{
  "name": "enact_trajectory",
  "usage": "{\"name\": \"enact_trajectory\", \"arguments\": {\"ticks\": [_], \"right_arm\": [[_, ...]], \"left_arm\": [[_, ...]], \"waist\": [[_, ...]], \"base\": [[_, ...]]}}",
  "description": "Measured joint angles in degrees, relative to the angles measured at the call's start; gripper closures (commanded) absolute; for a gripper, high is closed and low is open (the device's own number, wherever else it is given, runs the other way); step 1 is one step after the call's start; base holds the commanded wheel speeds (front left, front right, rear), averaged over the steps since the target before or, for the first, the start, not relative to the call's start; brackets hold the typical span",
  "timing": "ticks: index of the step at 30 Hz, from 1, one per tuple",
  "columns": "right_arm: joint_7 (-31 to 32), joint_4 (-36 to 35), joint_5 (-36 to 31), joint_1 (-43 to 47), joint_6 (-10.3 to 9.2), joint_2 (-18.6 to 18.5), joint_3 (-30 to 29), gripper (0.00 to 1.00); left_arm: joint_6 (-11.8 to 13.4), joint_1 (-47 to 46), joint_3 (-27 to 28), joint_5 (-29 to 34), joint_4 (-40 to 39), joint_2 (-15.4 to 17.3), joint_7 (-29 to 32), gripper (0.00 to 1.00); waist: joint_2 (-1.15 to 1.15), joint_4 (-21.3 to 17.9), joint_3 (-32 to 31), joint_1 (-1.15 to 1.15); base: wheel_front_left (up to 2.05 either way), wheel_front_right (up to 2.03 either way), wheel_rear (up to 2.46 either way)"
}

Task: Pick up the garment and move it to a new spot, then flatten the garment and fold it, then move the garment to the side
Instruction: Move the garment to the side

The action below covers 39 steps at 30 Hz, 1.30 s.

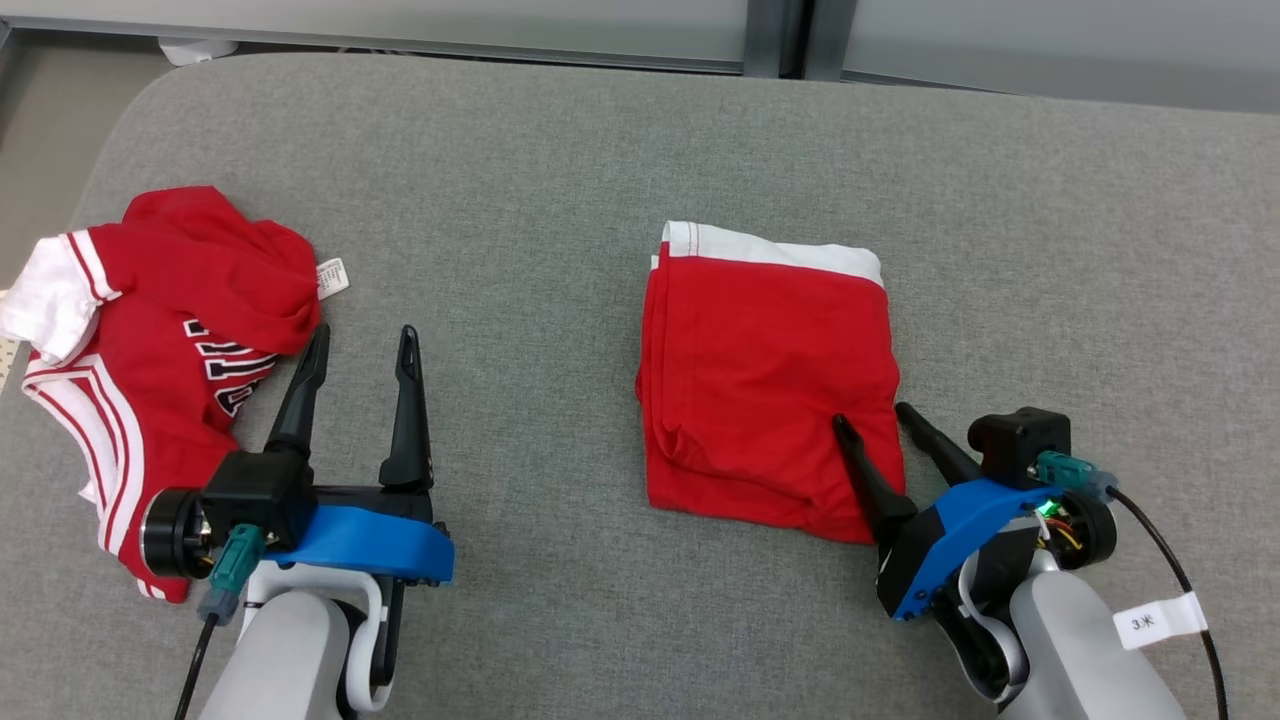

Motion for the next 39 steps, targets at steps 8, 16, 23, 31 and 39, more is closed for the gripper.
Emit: {"name": "enact_trajectory", "arguments": {"ticks": [8,16,23,31,39], "right_arm": [[0.66,5.75,1.08,-2.89,0.0,-0.03,1.23,1.0],[-0.33,5.89,1.16,-2.29,0.03,-2.37,4.76,1.0],[0.64,5.46,5.35,-1.75,0.07,-5.55,6.39,1.0],[0.25,7.4,8.43,-4.83,0.04,-9.1,6.56,1.0],[-1.04,13.92,9.02,-14.76,0.02,-16.07,3.12,1.0]], "left_arm": [[-0.36,-0.15,1.35,1.18,-0.25,-0.91,-0.09,0.0],[-0.13,2.96,3.68,2.2,-2.23,-1.16,-0.1,0.0],[-0.45,4.54,3.86,3.34,-4.25,-0.94,-0.12,0.0],[-1.25,2.5,2.46,4.01,-6.05,-0.73,-0.08,0.0],[-2.71,-3.23,0.03,5.86,-8.49,-0.1,1.13,0.0]], "waist": [[0.0,0.13,-0.21,-0.01],[-0.01,-4.72,-1.41,-0.02],[-0.02,-13.29,-1.02,-0.02],[-0.03,-21.25,0.74,-0.03],[-0.03,-22.31,6.9,-0.01]], "base": [[0.0,0.0,0.0],[0.0,0.0,0.0],[0.0,0.0,0.0],[0.0,0.0,0.0],[0.0,0.0,0.0]]}}
